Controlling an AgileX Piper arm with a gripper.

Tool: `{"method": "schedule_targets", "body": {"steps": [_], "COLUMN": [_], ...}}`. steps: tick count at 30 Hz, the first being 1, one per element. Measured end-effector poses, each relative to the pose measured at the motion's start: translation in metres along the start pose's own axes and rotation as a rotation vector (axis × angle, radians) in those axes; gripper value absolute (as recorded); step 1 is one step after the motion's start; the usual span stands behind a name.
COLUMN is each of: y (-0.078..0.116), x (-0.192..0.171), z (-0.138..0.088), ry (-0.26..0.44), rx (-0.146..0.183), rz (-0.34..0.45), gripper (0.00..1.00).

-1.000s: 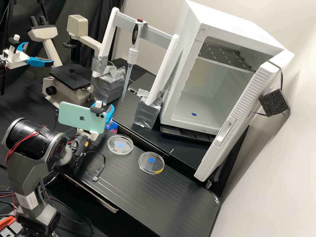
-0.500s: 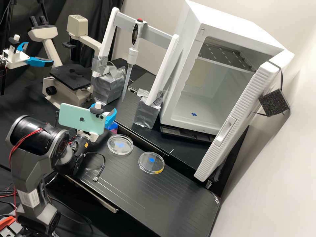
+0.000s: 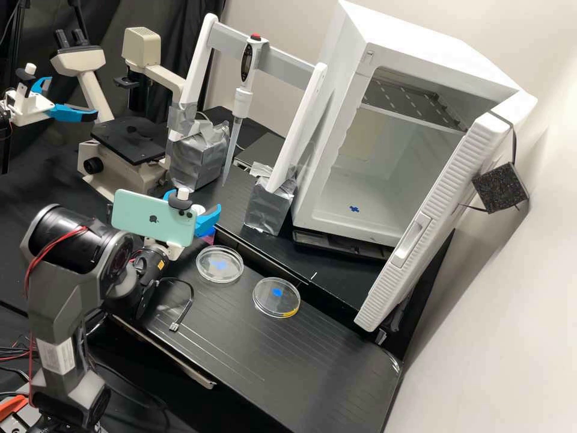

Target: Open the bottle

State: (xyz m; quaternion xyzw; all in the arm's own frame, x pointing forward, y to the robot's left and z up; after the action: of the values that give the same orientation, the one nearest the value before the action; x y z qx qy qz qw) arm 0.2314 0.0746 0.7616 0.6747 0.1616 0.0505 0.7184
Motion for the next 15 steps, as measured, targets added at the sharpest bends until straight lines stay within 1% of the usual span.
{"method": "schedule_targets", "body": {"steps": [8, 9, 15], "y": [0.0015, 0.0015, 0.0016], "x": [0.0025, 0.0025, 0.0025], "z": [0.0057, 0.0057, 0.0058], "ry": [-0.030, -0.030, -0.032], "rx": [0.003, 0.004, 0.004], "rz": [0.009, 0.009, 0.011], "gripper": [1.00, 0.00, 0.00]}}
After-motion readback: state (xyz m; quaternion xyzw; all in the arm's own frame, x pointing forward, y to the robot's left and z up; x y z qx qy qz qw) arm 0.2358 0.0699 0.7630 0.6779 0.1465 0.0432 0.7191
